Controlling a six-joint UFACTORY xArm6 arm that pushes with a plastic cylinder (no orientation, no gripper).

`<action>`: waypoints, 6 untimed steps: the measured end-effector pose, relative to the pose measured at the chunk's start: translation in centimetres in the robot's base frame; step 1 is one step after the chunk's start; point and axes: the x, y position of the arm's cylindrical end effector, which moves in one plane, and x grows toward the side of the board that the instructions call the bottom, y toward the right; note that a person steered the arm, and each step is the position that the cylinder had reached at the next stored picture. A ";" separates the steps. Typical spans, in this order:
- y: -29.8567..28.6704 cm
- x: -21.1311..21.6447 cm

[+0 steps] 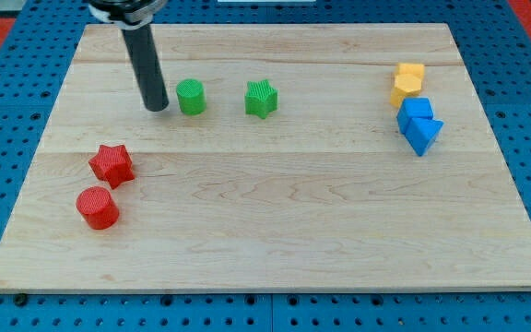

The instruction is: Place the red star to the left of the green circle

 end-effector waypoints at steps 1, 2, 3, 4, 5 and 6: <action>3.1 4.3; 7.1 7.0; 3.3 9.3; 0.6 9.3; 0.6 9.8; -0.4 11.6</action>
